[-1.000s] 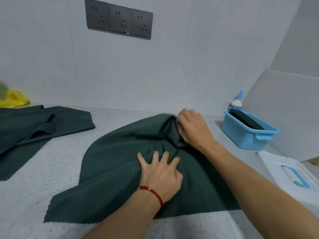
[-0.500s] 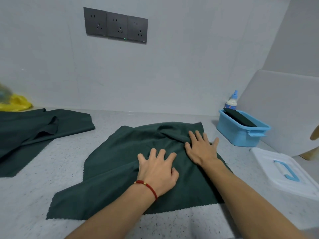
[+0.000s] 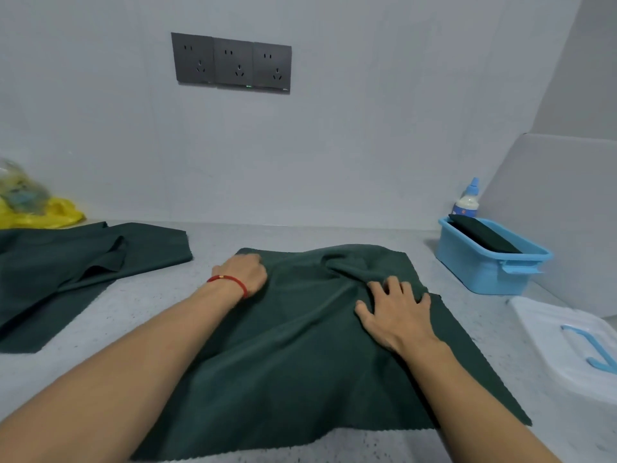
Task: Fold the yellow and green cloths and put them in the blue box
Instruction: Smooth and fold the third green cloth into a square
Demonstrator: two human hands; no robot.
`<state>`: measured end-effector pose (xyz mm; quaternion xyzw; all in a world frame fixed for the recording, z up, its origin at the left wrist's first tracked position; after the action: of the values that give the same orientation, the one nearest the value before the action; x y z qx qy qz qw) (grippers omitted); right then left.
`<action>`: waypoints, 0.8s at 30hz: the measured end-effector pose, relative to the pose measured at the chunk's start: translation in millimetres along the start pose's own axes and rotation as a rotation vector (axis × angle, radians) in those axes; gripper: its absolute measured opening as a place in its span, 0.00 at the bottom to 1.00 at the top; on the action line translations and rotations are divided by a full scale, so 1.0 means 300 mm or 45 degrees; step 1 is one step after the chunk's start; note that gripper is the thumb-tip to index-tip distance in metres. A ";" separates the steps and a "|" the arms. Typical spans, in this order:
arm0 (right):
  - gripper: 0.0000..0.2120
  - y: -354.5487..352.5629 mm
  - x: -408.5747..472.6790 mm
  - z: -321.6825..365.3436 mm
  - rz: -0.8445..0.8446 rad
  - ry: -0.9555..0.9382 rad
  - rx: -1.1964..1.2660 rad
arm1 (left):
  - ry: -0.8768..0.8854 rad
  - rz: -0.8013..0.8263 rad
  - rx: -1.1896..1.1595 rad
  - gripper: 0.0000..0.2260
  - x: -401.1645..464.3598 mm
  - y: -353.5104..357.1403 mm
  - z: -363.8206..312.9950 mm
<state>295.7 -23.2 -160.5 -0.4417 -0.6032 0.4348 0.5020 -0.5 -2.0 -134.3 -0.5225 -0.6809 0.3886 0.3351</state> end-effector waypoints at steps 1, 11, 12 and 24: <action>0.28 0.021 0.002 -0.001 0.082 0.001 -0.007 | -0.007 0.084 0.007 0.18 0.032 0.030 0.032; 0.38 0.082 -0.023 0.073 0.397 -0.142 -0.004 | 0.068 -0.075 0.220 0.26 0.091 0.003 0.034; 0.38 0.082 -0.025 0.078 0.406 -0.135 -0.019 | 0.167 -0.093 0.225 0.26 0.053 0.012 -0.017; 0.40 -0.023 -0.166 0.111 0.203 -0.246 0.076 | 0.194 0.072 0.342 0.26 -0.183 0.150 -0.104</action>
<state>267.2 -75.9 -168.9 -0.4290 -0.5986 0.5317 0.4183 59.2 -43.0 -161.9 -0.5199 -0.5804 0.4448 0.4416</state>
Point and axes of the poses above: each hand's wrist, its own x-axis towards the middle knuckle, its own y-axis out of the palm, z = x × y, the point moved 7 cm from there along x, towards the middle knuckle, and after that the axes turned 11 degrees about -x, right-handed, at the moved point
